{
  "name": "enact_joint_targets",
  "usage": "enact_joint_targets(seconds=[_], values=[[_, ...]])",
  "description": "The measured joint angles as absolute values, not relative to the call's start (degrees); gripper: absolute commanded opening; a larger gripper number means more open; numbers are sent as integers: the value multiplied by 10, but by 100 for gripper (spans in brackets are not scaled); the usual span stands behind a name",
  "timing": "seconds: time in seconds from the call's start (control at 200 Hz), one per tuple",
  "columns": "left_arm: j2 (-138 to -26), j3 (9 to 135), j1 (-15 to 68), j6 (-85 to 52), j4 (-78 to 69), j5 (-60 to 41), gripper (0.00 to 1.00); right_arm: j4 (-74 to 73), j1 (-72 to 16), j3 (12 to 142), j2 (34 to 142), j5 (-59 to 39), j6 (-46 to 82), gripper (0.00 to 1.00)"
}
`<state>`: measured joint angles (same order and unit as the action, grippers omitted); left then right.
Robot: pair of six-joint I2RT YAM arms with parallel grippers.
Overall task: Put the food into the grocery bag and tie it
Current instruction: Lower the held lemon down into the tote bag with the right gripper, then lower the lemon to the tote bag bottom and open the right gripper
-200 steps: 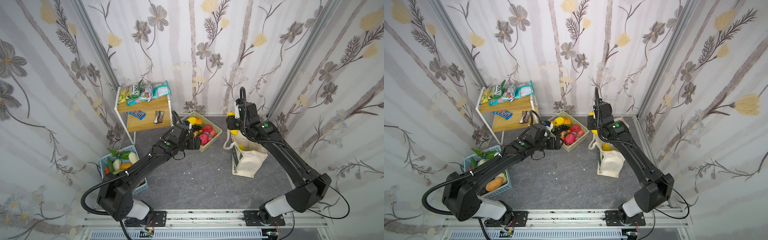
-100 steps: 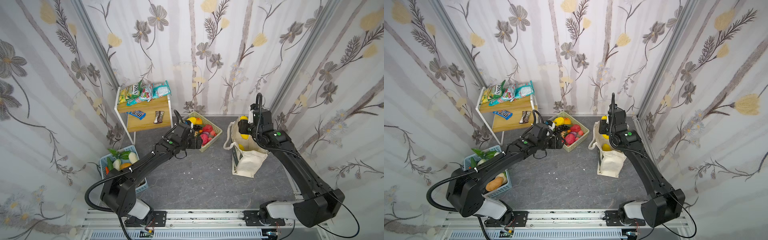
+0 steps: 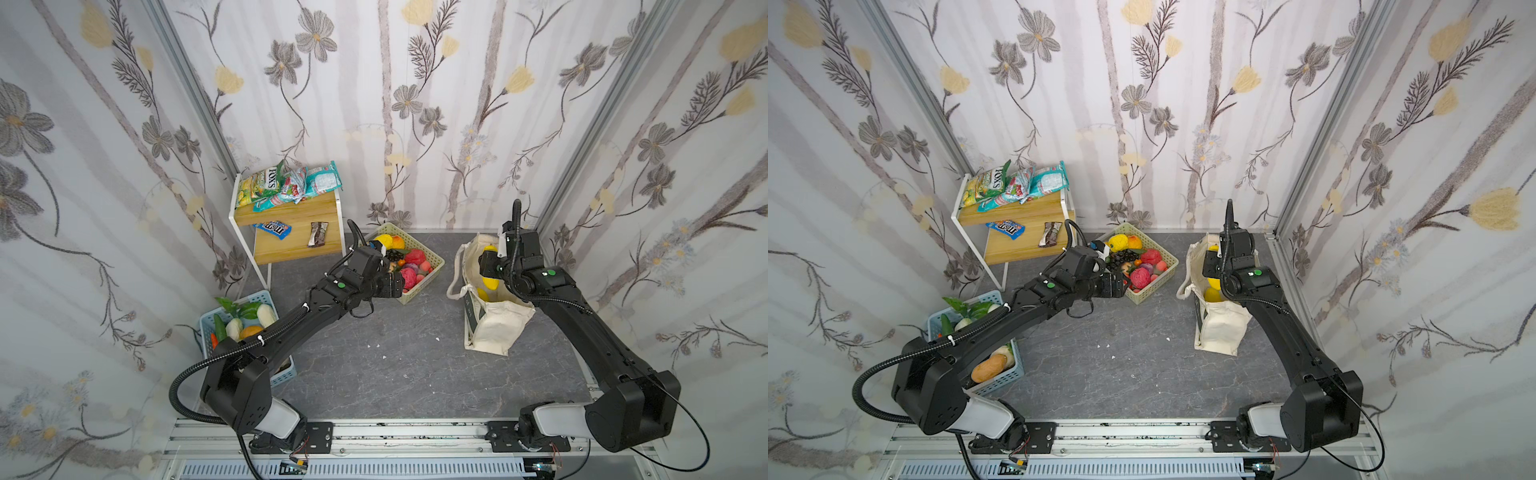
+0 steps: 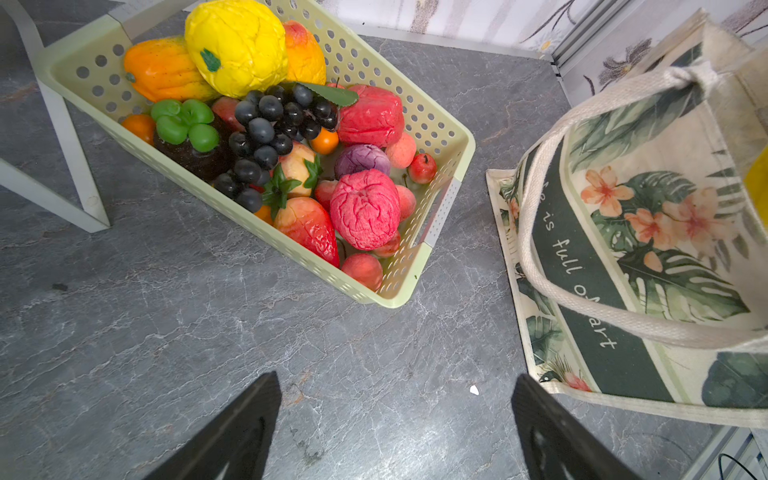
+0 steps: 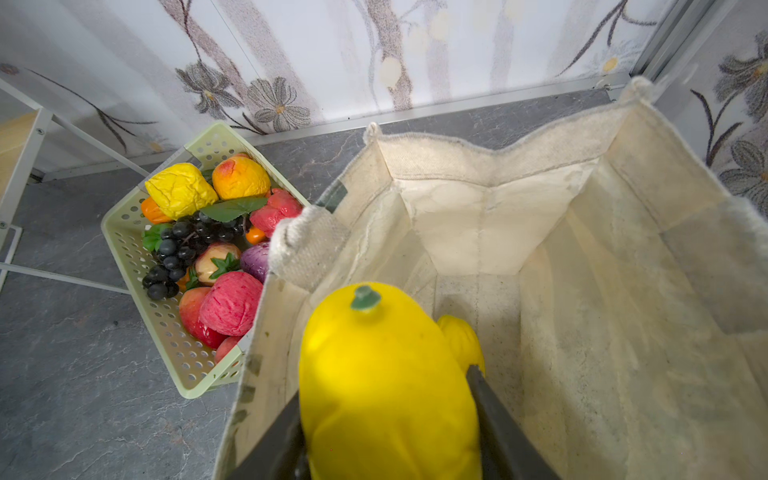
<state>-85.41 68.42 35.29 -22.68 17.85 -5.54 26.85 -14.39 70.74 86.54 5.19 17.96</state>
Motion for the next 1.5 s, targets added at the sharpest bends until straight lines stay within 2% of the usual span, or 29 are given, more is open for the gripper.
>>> enact_joint_targets(seconds=[1.499], values=[[-841,668,352,-212,178,-34,90,181,-70,635,1033,-18,194,52]])
